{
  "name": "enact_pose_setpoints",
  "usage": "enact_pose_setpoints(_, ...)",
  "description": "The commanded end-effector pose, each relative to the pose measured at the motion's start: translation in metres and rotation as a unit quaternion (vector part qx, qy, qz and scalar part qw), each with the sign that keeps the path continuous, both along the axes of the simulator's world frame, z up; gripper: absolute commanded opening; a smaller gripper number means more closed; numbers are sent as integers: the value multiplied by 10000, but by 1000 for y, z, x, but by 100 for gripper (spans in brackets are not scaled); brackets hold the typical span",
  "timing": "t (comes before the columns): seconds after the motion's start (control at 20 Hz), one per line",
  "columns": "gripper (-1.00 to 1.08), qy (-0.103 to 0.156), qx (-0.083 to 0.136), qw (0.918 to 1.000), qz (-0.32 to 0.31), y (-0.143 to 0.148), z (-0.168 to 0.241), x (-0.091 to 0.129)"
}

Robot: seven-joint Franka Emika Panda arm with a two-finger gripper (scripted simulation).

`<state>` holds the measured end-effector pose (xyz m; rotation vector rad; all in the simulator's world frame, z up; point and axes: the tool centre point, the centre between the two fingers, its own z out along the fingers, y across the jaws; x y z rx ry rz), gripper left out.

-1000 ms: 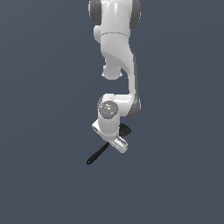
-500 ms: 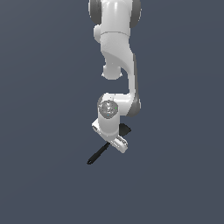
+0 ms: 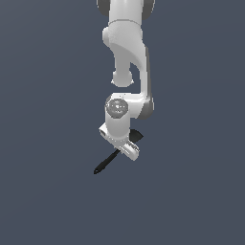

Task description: Pick up the object and move it to a goal position.

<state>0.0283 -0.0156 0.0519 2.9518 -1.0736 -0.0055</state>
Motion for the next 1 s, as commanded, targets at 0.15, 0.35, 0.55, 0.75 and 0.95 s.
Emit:
enact_pose_setpoints(0.15,-100,-14,5,10000,-1,-4,37,-17)
enact_pose_setpoints(0.35,-100,-14,8,10000,-1,-8,70,-33)
enact_pose_setpoints(0.55,-100,-13,12,10000,-1,-12,103,-50)
enact_pose_setpoints(0.75,-100,-13,12,10000,-1,-16,137,-66)
enact_pose_setpoints(0.95,-100,-13,12,10000,-1,-21,173,-83)
